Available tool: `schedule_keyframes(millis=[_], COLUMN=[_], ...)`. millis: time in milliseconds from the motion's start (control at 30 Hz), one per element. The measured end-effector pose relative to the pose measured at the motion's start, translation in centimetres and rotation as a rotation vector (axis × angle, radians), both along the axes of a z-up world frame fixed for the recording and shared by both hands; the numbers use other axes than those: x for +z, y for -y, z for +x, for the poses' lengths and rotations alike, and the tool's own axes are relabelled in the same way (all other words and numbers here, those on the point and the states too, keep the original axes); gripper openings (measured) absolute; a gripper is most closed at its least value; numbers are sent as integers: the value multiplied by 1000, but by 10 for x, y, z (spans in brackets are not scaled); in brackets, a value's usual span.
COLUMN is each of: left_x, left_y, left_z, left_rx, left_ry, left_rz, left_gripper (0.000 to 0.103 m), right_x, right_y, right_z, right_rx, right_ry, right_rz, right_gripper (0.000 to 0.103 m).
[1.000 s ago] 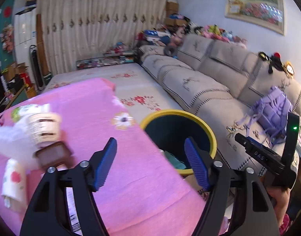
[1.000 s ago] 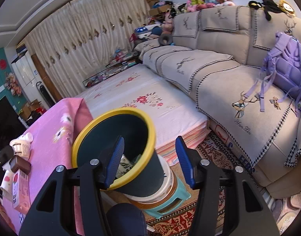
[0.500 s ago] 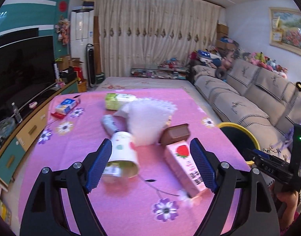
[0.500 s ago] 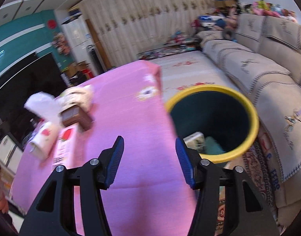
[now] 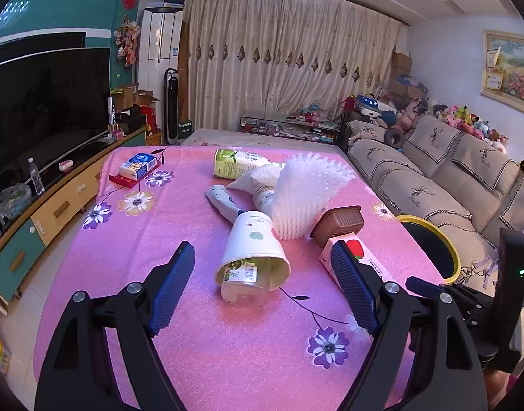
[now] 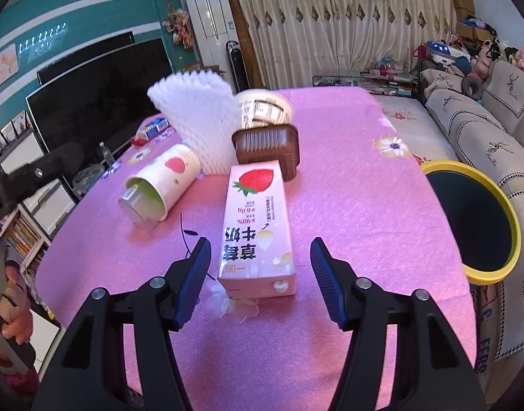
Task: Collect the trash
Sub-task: 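Reach the right gripper to the strawberry milk carton and grasp it, then carry the milk carton with the right gripper over the bin and release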
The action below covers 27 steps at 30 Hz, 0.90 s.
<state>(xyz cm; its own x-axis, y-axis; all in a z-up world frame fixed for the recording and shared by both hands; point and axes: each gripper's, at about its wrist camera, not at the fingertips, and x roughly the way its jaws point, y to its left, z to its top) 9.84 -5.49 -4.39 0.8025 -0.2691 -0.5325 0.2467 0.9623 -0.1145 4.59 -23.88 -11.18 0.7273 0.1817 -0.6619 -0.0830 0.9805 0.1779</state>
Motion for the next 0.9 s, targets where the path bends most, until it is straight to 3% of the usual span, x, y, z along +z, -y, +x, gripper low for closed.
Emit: schedule_keyframes(millis=[267,367,900], left_x=[-6,-8,-10], left_y=[-7,-6,-1], left_z=[3,4,4], left_rx=[4,4,-4], left_ry=[-14,-19,-19], left_rz=[-12,-11,-6], left_gripper=[81,81,81], right_x=[-21,-22,36], right_y=[-14,-15,9], right_z=[15,17,-22], right_rx=[-4,-4,12], right_ry=[-78,-81,61], right_rz=[-16,-16,25], right_gripper=[58,50,48])
